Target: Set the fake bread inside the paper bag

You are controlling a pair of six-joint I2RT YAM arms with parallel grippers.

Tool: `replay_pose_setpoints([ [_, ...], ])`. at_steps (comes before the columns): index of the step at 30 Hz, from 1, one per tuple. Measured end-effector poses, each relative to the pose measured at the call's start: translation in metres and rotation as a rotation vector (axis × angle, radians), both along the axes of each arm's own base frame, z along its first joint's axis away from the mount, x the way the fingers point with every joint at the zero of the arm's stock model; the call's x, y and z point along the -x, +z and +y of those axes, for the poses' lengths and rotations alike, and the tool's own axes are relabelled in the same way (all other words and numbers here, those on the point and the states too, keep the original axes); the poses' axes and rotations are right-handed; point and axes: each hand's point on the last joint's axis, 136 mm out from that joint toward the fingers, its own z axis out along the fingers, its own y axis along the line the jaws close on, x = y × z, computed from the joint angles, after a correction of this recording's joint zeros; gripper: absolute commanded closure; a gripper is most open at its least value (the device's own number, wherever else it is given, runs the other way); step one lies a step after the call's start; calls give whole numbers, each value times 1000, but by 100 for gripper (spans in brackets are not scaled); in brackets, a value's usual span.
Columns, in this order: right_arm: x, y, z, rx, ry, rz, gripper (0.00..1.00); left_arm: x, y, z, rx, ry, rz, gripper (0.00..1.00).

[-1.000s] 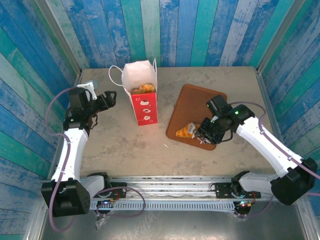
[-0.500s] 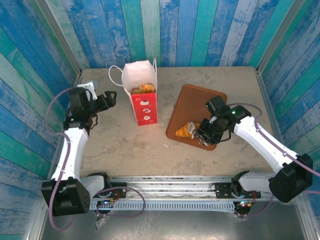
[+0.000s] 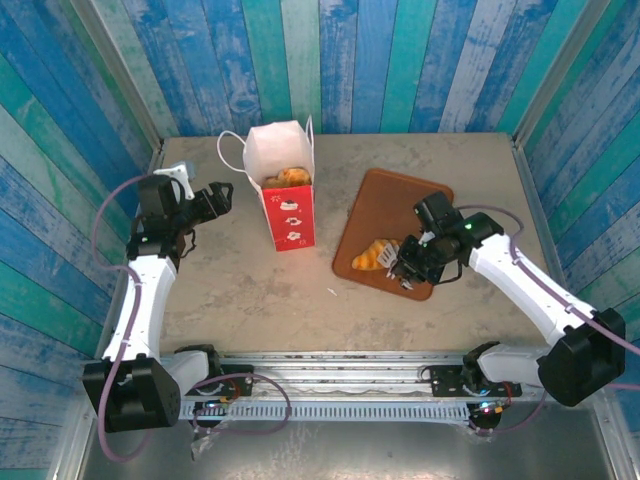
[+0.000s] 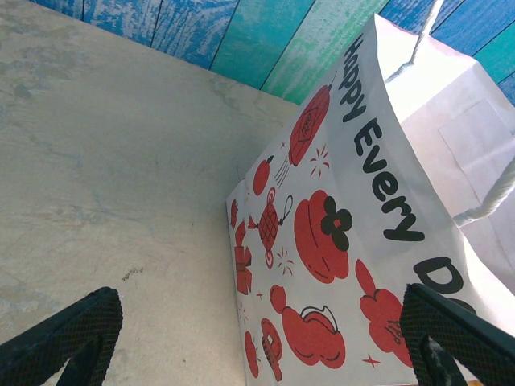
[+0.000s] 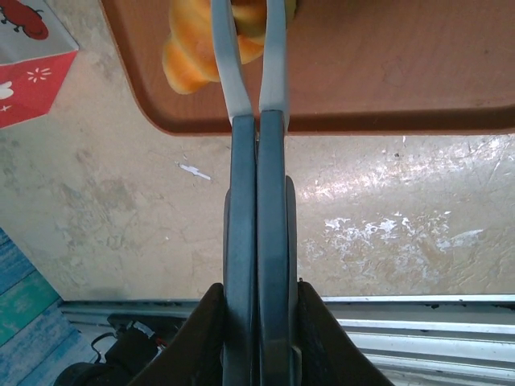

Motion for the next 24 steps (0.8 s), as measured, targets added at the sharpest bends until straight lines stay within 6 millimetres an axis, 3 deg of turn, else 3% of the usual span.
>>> replay_pose_setpoints([
  [5, -3, 7, -8, 39, 20, -48, 98, -1, 5, 0, 3, 3, -9, 7],
  [8, -10, 23, -12, 65, 42, -116, 98, -2, 12, 1, 12, 12, -21, 7],
  [17, -38, 106, -14, 80, 114, -469, 99, -5, 47, 0, 76, 32, -75, 7],
  [24, -58, 177, 8, 109, 235, -775, 98, -7, 85, -12, 165, -12, -140, 9],
])
